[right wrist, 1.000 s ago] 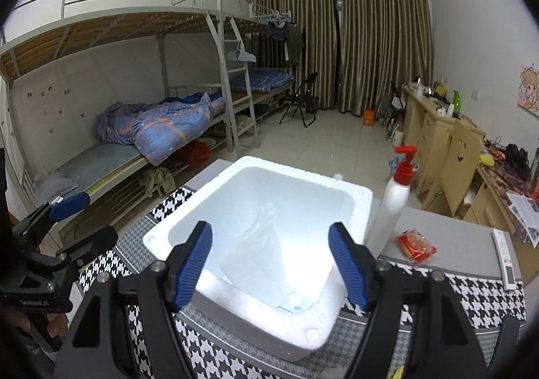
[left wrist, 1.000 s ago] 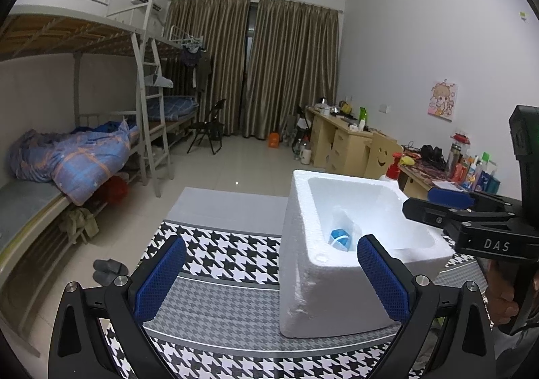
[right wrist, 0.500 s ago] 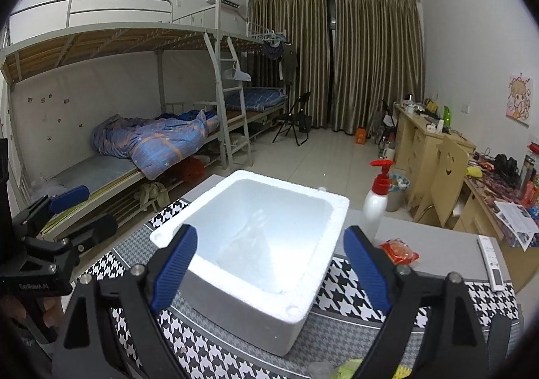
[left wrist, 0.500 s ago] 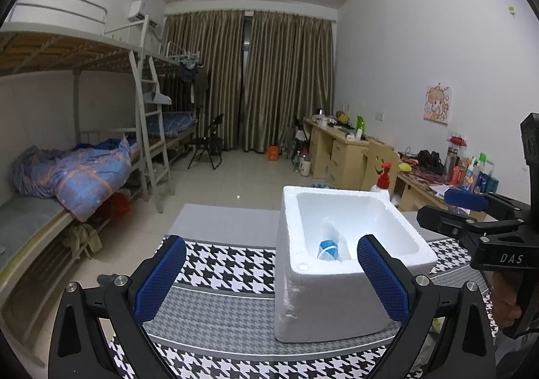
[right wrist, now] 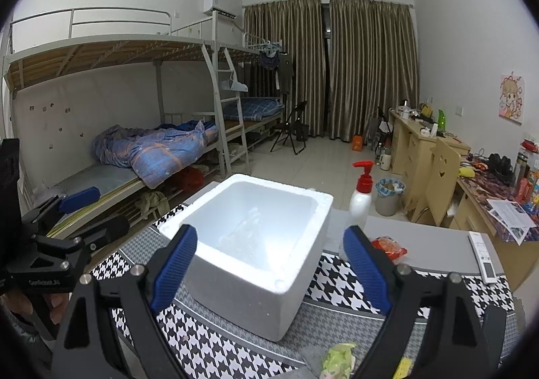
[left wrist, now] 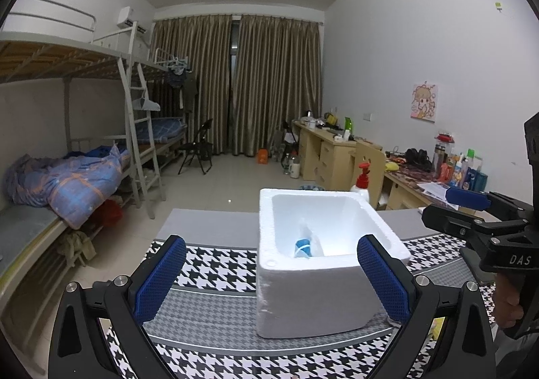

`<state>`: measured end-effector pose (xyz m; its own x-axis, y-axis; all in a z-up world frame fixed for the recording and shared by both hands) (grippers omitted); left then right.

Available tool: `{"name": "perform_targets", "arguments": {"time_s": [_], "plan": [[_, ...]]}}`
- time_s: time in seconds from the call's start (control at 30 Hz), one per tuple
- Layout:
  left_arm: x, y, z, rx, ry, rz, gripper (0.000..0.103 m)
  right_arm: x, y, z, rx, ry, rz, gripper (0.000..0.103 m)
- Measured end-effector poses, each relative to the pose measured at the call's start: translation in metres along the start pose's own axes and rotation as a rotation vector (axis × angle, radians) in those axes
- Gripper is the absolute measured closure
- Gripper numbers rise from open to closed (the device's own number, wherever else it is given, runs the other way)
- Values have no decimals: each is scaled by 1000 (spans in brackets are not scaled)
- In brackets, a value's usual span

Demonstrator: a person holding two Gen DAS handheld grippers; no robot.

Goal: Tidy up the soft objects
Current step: 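Withdraw both tools from the box back toward the remaining table items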

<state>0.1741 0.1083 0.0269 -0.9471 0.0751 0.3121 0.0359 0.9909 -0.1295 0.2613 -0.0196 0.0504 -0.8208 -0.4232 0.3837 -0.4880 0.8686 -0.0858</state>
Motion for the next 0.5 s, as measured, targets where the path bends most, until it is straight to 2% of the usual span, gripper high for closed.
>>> {"name": "perform_targets", "arguments": {"time_s": [0.17, 0.27, 0.5], "plan": [[2, -10, 1, -25, -1, 13, 1, 10, -7, 5, -15, -18, 5, 11], [3, -16, 2, -29, 2, 31, 1, 14, -9, 7, -16, -33, 16, 5], [4, -27, 8, -23, 9, 66, 1, 21, -17, 15, -32, -39, 37, 4]]}}
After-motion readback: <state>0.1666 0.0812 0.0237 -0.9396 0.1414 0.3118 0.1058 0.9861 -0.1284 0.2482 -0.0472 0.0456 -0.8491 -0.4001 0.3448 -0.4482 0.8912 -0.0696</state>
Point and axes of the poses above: each gripper's, at about its wrist camera, not at the fingertips, and x roughly against the way its jaws point, y to its left, z to its underside, the point moved 8 cm from there along -x, roughly the way its jaws point, and after that the axes turned 11 degrees about z, right-handed, at the moved point
